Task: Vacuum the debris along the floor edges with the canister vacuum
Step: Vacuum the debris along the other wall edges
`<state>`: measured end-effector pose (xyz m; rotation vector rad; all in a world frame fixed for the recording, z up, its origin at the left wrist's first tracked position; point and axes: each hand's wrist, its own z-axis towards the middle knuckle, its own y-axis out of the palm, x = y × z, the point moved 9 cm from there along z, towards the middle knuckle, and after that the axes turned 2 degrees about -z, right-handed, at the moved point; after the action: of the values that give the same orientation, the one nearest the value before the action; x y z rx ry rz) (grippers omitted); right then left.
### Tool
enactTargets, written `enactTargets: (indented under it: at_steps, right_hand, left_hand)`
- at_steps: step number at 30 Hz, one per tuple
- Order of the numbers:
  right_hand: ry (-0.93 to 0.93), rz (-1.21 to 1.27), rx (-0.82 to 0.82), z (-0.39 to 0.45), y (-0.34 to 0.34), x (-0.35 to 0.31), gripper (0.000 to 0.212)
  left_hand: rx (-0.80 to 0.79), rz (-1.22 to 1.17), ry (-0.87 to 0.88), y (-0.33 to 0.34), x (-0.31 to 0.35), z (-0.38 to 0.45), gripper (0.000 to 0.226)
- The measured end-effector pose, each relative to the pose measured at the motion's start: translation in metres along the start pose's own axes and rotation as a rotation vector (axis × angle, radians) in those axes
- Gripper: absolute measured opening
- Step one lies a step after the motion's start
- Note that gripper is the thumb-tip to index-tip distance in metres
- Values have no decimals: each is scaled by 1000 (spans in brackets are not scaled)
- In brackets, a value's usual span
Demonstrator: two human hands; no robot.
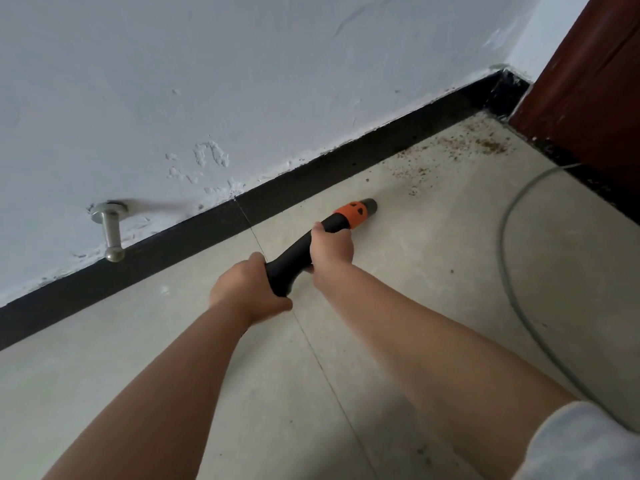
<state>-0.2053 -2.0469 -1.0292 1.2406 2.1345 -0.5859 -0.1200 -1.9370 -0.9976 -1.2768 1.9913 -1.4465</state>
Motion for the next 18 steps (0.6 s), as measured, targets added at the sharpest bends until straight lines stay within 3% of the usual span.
enactTargets:
  at_steps: [10,14,18]
  right_hand:
    - [-1,122,-4,18,-22,-30,53]
    - [-96,5,-85,1,16,-33,58]
    - [35,-4,-265,-23,70,-1,75]
  left_hand:
    - [145,-178,55,-19,32,8,34]
    - [208,-260,7,-26,-11,-5,37]
    - [215,-229,-91,-32,-74,-22,34]
